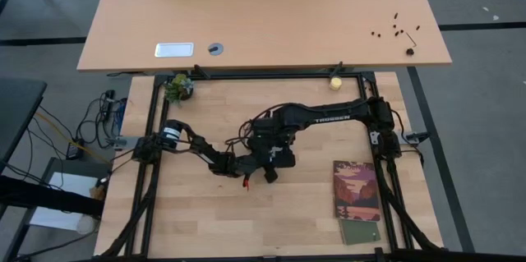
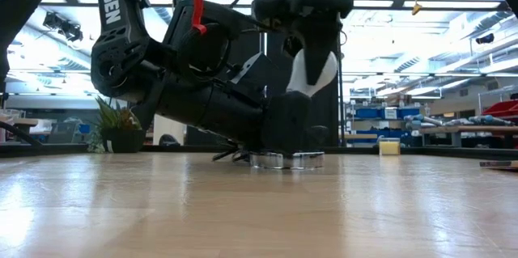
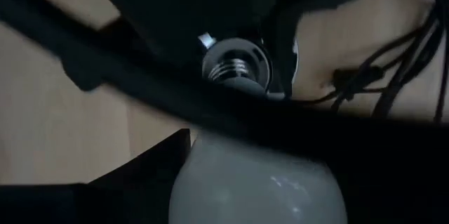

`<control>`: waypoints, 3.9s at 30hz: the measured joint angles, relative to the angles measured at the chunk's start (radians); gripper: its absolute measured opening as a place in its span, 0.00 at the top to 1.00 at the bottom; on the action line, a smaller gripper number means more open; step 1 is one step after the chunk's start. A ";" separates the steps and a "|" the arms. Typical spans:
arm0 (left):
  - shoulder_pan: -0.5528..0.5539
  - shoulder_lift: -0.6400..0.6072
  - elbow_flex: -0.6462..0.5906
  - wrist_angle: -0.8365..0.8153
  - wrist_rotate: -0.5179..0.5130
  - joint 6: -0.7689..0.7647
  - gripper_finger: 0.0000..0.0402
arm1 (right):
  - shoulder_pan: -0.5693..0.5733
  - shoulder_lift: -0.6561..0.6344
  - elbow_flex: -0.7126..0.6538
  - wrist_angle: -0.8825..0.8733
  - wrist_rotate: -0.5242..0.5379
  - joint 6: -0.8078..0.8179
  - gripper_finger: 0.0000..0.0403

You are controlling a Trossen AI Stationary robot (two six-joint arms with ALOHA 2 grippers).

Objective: Screw lightbulb
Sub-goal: Insert the white lightbulb into the silver lamp

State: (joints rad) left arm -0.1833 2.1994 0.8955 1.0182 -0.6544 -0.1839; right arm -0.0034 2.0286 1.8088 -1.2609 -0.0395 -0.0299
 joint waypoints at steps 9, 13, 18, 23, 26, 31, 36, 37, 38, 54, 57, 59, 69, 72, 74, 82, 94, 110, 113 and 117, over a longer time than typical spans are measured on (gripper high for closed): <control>-0.053 -0.062 -0.001 0.059 -0.047 0.192 0.46 | 0.001 -0.021 0.002 -0.053 0.017 0.032 0.31; -0.081 -0.085 -0.001 0.052 -0.103 0.273 0.46 | 0.010 -0.029 0.002 -0.056 0.034 0.035 0.31; -0.107 -0.088 -0.001 0.064 -0.194 0.352 0.46 | 0.004 -0.036 0.002 -0.059 0.035 0.073 0.31; -0.118 -0.088 -0.001 0.076 -0.223 0.389 0.46 | -0.004 -0.036 0.002 -0.060 0.012 0.093 0.31; -0.114 -0.088 -0.001 0.050 -0.218 0.352 0.46 | -0.004 -0.036 0.002 -0.045 0.008 0.109 0.31; -0.096 -0.089 0.000 0.035 -0.178 0.286 0.46 | 0.001 -0.036 0.001 -0.044 0.002 0.124 0.31; -0.093 -0.089 0.000 0.030 -0.170 0.289 0.46 | 0.018 -0.036 0.001 -0.037 -0.010 0.127 0.31; -0.093 -0.089 0.000 0.030 -0.171 0.289 0.46 | 0.022 -0.036 0.001 -0.034 -0.017 0.129 0.31; -0.093 -0.089 0.000 0.029 -0.171 0.287 0.46 | 0.026 -0.036 0.001 -0.029 -0.028 0.134 0.31; -0.112 -0.089 0.002 0.115 -0.181 0.383 0.42 | 0.013 -0.037 0.104 -0.113 -0.040 0.191 0.31; -0.105 -0.089 0.004 0.099 -0.170 0.352 0.36 | 0.009 -0.036 0.103 -0.116 -0.036 0.192 0.31; -0.100 -0.089 0.004 0.064 -0.171 0.324 0.33 | 0.009 -0.036 0.102 -0.117 -0.035 0.194 0.31; -0.164 -0.116 0.006 0.159 -0.330 0.525 0.30 | 0.020 -0.036 0.101 -0.145 -0.031 0.245 0.31; -0.179 -0.116 0.006 0.195 -0.336 0.601 0.32 | 0.018 -0.036 0.101 -0.123 -0.031 0.277 0.31; -0.181 -0.116 0.006 0.198 -0.336 0.606 0.33 | 0.015 -0.036 0.101 -0.106 -0.031 0.295 0.31; -0.180 -0.116 0.005 0.187 -0.342 0.594 0.35 | 0.013 -0.035 0.124 -0.059 -0.032 0.326 0.31; -0.241 -0.126 0.003 0.246 -0.438 0.575 0.35 | 0.048 -0.035 0.148 -0.020 -0.002 0.277 0.31; -0.248 -0.126 0.003 -0.064 -0.408 0.115 0.35 | 0.070 -0.035 0.029 0.068 0.076 0.128 0.31; -0.220 -0.126 0.003 -0.094 -0.360 0.064 0.35 | 0.064 -0.035 0.027 0.065 0.075 0.119 0.31; -0.180 -0.127 0.004 -0.136 -0.304 0.005 0.35 | 0.058 -0.035 0.027 0.061 0.073 0.115 0.31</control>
State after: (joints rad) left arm -0.3630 2.0725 0.8994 0.8818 -0.9588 -0.1793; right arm 0.0544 1.9934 1.8362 -1.1995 0.0338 0.0851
